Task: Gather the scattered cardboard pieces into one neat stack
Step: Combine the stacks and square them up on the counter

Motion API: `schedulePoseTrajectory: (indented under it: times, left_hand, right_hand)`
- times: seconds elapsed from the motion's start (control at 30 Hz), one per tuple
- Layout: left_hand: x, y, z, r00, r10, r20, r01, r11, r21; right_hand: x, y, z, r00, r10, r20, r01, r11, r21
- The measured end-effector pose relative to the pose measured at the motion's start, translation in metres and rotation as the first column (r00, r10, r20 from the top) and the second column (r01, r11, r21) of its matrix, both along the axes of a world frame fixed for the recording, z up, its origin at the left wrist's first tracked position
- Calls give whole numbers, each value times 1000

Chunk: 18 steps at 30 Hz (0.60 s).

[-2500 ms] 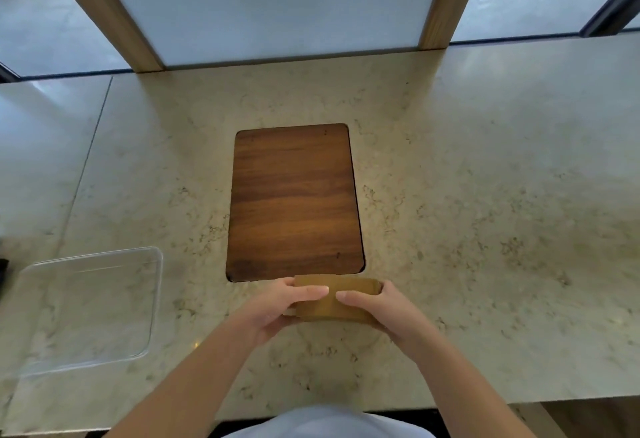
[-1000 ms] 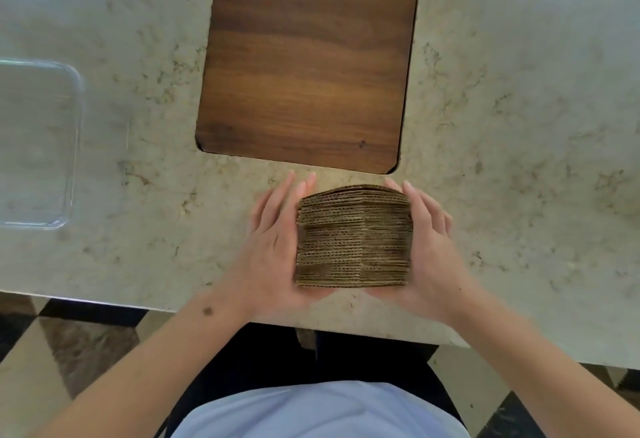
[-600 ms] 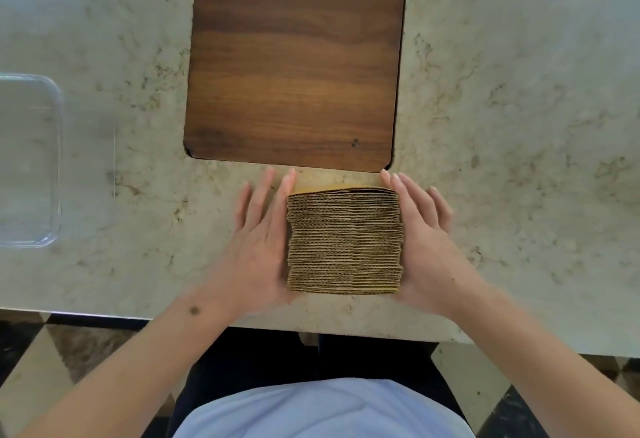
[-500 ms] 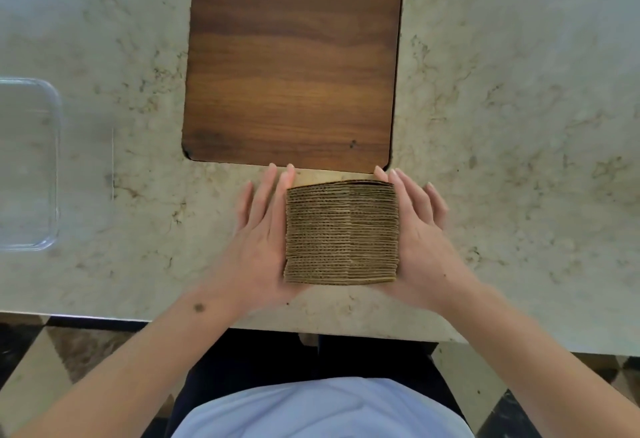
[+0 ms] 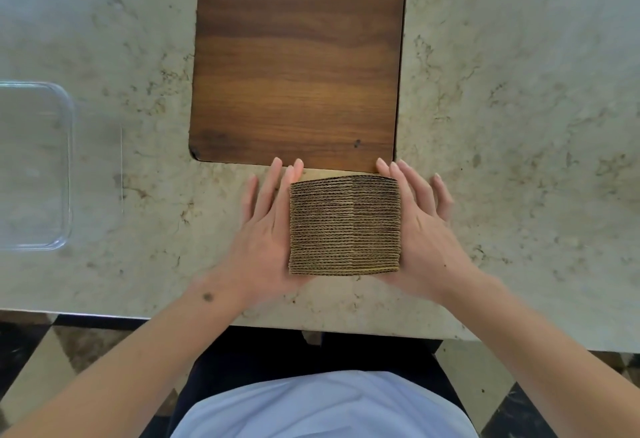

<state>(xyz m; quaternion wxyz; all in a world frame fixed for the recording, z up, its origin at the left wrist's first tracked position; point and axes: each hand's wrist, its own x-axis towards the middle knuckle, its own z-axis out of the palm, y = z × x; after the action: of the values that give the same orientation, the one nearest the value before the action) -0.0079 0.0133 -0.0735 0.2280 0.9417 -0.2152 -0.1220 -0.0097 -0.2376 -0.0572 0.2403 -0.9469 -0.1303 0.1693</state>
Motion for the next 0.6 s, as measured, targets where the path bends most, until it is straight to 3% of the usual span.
schedulePoseTrajectory:
  times: [0.27,0.6]
  left_hand:
    - [1,-1,1,996,83,-36,-85,994,-64]
    - [-1,-1,0,991,121,-54,-126,987,-96]
  right_hand:
    - [1,-1,-3,997,-63,-39,65,997,52]
    - [8,-17,7,998,28,-49,-18,982,191]
